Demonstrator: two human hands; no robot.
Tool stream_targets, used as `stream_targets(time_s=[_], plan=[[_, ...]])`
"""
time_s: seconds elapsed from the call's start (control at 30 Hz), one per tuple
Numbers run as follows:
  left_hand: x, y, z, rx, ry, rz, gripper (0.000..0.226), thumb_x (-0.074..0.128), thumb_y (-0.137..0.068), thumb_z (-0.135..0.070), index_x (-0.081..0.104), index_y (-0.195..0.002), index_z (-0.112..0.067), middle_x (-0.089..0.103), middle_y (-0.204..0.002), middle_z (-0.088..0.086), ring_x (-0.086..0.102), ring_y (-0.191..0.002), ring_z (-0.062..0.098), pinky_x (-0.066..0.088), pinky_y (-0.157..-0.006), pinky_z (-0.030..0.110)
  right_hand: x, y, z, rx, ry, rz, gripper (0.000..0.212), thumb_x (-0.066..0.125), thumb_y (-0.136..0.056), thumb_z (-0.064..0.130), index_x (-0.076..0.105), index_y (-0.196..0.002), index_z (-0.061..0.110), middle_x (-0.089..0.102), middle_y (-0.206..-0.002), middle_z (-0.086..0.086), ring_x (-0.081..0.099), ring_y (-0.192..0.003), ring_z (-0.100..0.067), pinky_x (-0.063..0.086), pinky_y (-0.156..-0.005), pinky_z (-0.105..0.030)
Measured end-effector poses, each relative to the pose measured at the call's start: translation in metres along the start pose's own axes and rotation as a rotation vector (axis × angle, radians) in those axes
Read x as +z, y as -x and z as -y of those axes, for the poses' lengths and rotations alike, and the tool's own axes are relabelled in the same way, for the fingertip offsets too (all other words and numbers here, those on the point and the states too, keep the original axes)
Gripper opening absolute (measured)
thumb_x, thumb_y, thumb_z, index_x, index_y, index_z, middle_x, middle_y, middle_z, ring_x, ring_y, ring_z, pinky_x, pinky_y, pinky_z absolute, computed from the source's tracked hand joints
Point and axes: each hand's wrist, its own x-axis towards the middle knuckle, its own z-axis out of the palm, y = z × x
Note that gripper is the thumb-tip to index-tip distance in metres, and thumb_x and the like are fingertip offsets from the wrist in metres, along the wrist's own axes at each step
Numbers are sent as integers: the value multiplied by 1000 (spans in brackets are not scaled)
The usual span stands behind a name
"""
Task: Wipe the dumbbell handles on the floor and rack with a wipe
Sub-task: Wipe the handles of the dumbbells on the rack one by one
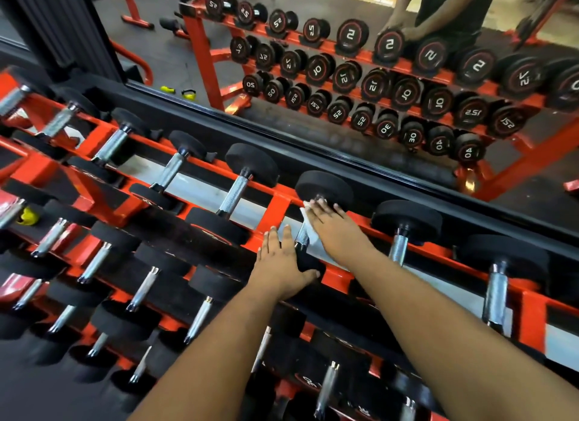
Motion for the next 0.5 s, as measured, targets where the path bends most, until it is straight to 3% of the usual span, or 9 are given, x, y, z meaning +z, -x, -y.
stream_targets(time_s=[0.1,0.2,0.27,0.33,0.4,0.5], plan=[[1,-1,2,10,5,-6,118,67,-86,-60,-17,-160,-19,-19,-167,15,-15,-155,30,2,-127,46,9,15,0,-155,-109,35,73,43,-94,3,19,-161,20,14,-168,3,7,-156,-14,4,-126,-43],[3,0,1,17,20,-33,119,69,-84,-60,-12,-161,-17,-14,-168,16,-13,-156,30,4,-127,47,-1,34,-1,-304,-281,121,77,46,-86,-7,35,-156,21,26,-164,6,14,-154,-11,7,-122,-31],[3,4,-2,11,19,-61,118,68,-84,-60,-10,-161,-17,-12,-168,17,-11,-156,30,6,-127,46,-8,47,-8,-282,-401,131,73,47,-83,-11,46,-150,18,38,-159,1,26,-151,-12,14,-123,-27],[6,10,-5,1,14,-104,116,67,-85,-60,-7,-162,-16,-9,-169,17,-7,-156,31,6,-127,46,-9,65,-16,-184,-501,103,69,48,-83,-9,53,-145,21,49,-153,-1,39,-145,-16,28,-121,-33],[12,19,-10,4,3,-195,108,63,-88,-61,-2,-162,-15,-3,-169,16,-4,-157,29,4,-127,47,-10,89,-23,46,-651,4,56,51,-91,2,55,-140,29,61,-139,-2,55,-130,-22,44,-108,-40],[29,38,-25,99,36,-345,90,55,-94,-63,14,-160,-17,9,-169,10,-2,-157,24,-1,-126,45,-23,124,-15,396,-1132,-162,26,56,-98,14,52,-119,29,66,-115,0,65,-105,-22,56,-88,-43]])
